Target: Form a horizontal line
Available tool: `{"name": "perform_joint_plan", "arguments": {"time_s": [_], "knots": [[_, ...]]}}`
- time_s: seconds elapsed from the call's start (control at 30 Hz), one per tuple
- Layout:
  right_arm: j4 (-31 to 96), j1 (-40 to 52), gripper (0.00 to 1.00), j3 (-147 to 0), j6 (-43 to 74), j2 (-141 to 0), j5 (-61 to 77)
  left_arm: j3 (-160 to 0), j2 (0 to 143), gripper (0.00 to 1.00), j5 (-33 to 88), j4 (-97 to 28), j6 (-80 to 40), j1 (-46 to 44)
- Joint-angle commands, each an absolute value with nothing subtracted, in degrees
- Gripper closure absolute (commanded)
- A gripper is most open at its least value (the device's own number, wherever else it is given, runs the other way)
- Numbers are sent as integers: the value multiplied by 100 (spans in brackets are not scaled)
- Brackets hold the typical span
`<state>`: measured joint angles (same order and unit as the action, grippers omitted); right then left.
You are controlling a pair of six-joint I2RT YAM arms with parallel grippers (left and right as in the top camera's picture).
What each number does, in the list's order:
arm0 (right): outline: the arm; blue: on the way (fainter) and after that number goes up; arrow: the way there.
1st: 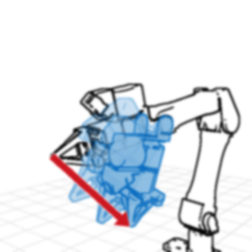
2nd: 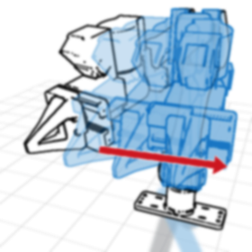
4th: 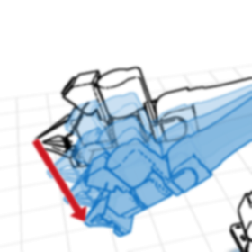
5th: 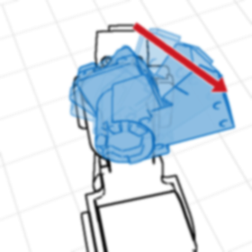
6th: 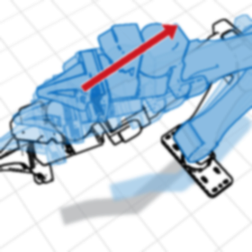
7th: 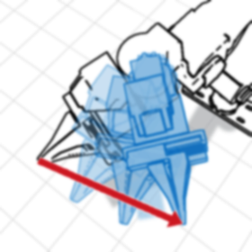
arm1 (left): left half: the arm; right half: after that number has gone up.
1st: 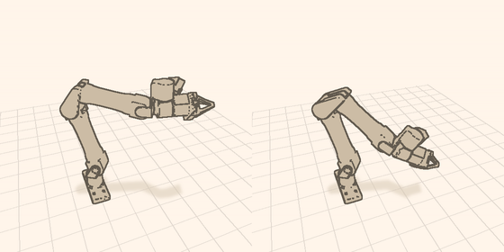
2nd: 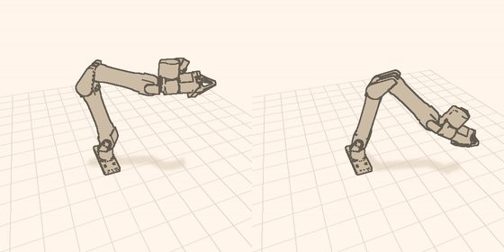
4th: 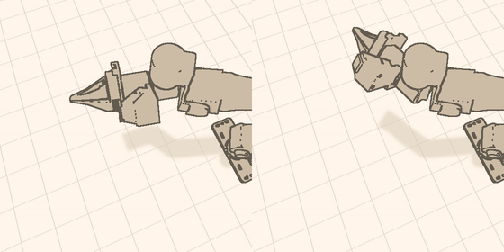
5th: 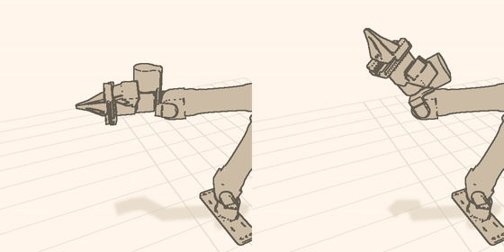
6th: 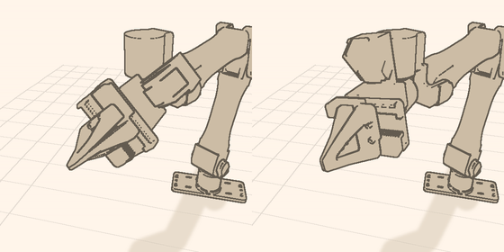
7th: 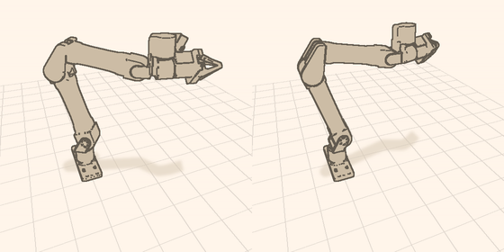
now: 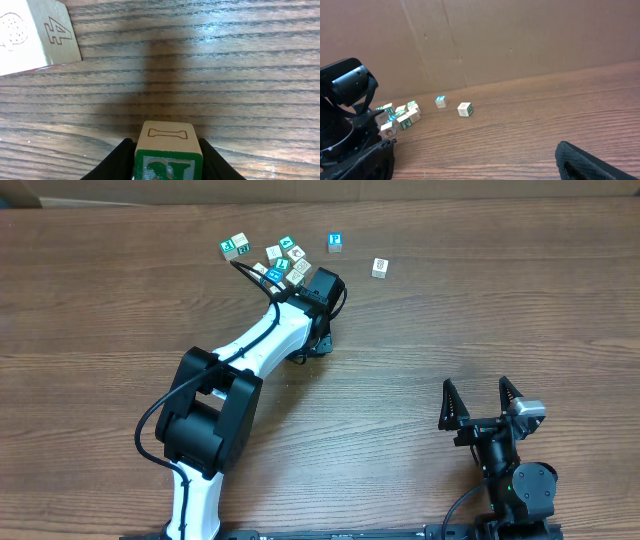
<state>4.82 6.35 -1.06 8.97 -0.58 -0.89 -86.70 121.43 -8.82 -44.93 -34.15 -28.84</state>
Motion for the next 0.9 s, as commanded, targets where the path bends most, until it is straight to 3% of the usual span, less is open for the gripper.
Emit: {"name": "perform_joint_plan", "arguments": {"time_s": [0.0, 0.4, 0.7, 0.87], "knots": [[467, 598, 0, -47, 891, -16, -139, -8630, 12228, 66, -965, -4466, -3494, -2884], [467, 598, 0, -47, 891, -16, -139, -8630, 12228, 69, -965, -4390, -3489, -2886], [467, 598, 0, -47, 891, -16, -139, -8630, 12228, 45, -963, -4390, -3468, -2886], [467, 598, 0, -47, 891, -16, -139, -8927, 12210, 42, -1070, -4440, -3050, -2808]]}}
